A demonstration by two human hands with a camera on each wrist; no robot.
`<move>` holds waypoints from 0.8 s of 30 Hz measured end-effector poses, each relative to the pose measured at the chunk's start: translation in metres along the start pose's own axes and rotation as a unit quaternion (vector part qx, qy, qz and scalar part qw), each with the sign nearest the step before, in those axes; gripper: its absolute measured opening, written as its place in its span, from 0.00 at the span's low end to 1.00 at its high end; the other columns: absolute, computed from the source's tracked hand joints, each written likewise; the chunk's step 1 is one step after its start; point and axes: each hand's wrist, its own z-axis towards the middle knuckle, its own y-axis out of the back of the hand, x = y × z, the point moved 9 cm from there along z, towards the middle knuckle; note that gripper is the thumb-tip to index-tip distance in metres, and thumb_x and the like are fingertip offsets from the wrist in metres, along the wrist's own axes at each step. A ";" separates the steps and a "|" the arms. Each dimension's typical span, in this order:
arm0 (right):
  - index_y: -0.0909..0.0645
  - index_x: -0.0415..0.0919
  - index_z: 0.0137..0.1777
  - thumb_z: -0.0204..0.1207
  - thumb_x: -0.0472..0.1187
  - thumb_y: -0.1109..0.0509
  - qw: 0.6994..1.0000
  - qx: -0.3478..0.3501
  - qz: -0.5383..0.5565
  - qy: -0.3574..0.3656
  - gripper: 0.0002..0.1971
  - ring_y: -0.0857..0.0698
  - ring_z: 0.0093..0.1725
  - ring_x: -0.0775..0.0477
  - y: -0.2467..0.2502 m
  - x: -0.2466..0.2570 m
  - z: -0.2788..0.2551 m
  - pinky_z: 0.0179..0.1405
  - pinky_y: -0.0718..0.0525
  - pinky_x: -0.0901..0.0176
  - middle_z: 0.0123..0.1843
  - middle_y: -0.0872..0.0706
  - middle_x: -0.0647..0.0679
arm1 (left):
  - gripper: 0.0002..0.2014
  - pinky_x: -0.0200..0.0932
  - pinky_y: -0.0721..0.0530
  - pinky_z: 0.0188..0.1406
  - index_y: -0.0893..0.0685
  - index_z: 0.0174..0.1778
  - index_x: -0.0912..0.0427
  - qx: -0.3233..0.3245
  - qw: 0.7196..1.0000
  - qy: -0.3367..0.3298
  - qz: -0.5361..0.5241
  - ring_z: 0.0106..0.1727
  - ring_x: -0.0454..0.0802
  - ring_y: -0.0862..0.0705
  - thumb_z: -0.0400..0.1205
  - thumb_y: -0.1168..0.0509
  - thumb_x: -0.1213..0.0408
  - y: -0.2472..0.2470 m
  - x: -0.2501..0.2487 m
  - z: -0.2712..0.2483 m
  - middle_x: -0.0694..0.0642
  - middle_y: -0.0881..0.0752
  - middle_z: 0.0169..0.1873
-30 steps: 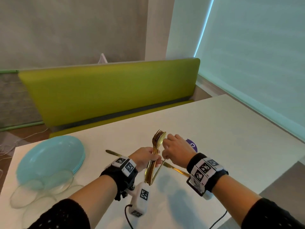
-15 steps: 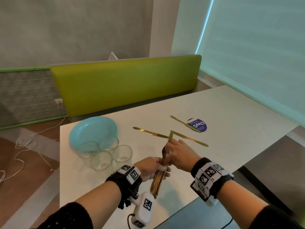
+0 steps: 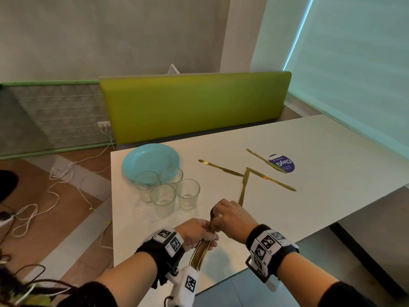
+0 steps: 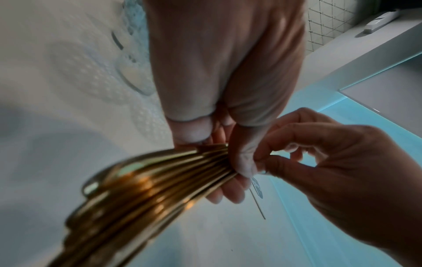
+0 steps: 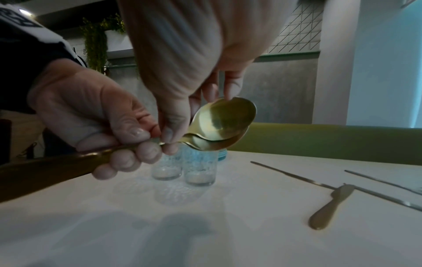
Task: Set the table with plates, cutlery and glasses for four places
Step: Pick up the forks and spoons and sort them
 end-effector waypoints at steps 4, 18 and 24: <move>0.11 0.52 0.34 0.53 0.51 0.15 0.999 0.003 0.037 -0.025 0.11 0.16 0.39 0.49 -0.001 0.007 0.006 0.30 0.16 0.60 0.37 0.14 0.53 | 0.06 0.37 0.14 0.37 0.20 0.45 0.62 -0.048 0.994 0.006 0.096 0.36 0.47 0.15 0.80 0.36 0.77 0.018 0.011 -0.003 0.57 0.16 0.37; 0.15 0.43 0.60 0.79 0.54 0.37 0.984 0.073 0.116 -0.118 0.19 0.26 0.64 0.44 -0.024 -0.019 -0.013 0.59 0.26 0.55 0.62 0.19 0.45 | 0.16 0.37 0.28 0.48 0.17 0.63 0.62 -0.142 0.804 0.031 0.577 0.63 0.55 0.18 0.80 0.39 0.68 0.091 0.035 0.001 0.60 0.15 0.60; 0.16 0.45 0.61 0.80 0.56 0.39 0.981 0.075 0.108 -0.143 0.20 0.27 0.64 0.46 -0.030 -0.030 -0.024 0.61 0.26 0.57 0.63 0.21 0.48 | 0.13 0.41 0.23 0.53 0.16 0.59 0.63 -0.146 0.782 0.035 0.605 0.61 0.56 0.17 0.79 0.38 0.69 0.110 0.035 -0.002 0.57 0.15 0.51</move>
